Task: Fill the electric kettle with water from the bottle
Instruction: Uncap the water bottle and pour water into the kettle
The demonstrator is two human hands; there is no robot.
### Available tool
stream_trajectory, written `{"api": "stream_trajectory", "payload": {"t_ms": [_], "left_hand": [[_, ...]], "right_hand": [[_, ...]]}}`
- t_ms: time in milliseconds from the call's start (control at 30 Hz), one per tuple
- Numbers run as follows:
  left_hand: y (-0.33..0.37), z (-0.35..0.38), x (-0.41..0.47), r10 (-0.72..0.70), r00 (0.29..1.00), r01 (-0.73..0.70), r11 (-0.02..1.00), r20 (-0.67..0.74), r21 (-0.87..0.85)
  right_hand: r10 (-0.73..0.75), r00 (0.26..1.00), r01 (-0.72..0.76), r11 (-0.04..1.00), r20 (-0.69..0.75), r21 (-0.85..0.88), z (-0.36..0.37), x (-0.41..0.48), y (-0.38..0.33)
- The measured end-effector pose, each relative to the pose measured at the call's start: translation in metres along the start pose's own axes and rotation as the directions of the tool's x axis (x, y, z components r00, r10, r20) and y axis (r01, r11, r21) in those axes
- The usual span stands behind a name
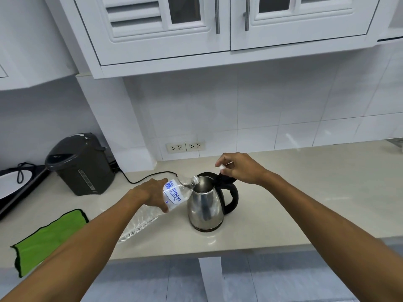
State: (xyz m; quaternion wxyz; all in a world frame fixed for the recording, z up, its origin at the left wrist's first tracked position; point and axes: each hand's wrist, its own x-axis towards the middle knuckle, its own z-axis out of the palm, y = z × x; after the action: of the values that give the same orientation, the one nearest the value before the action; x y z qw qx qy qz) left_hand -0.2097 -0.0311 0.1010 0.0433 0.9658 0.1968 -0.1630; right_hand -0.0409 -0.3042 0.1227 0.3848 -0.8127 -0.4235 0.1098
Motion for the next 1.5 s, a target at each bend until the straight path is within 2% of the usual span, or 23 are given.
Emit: {"api": "stream_trajectory", "payload": {"t_ms": [1000, 1500], "left_hand": [[0.004, -0.017, 0.008, -0.023, 1.0, 0.02, 0.987, 0.018, 0.16], [0.0, -0.017, 0.01, -0.032, 0.999, 0.029, 0.985, 0.016, 0.173]], "right_hand": [[0.019, 0.999, -0.019, 1.0, -0.03, -0.01, -0.011, 0.001, 0.01], [0.015, 1.0, -0.015, 1.0, -0.019, -0.01, -0.005, 0.008, 0.011]]}}
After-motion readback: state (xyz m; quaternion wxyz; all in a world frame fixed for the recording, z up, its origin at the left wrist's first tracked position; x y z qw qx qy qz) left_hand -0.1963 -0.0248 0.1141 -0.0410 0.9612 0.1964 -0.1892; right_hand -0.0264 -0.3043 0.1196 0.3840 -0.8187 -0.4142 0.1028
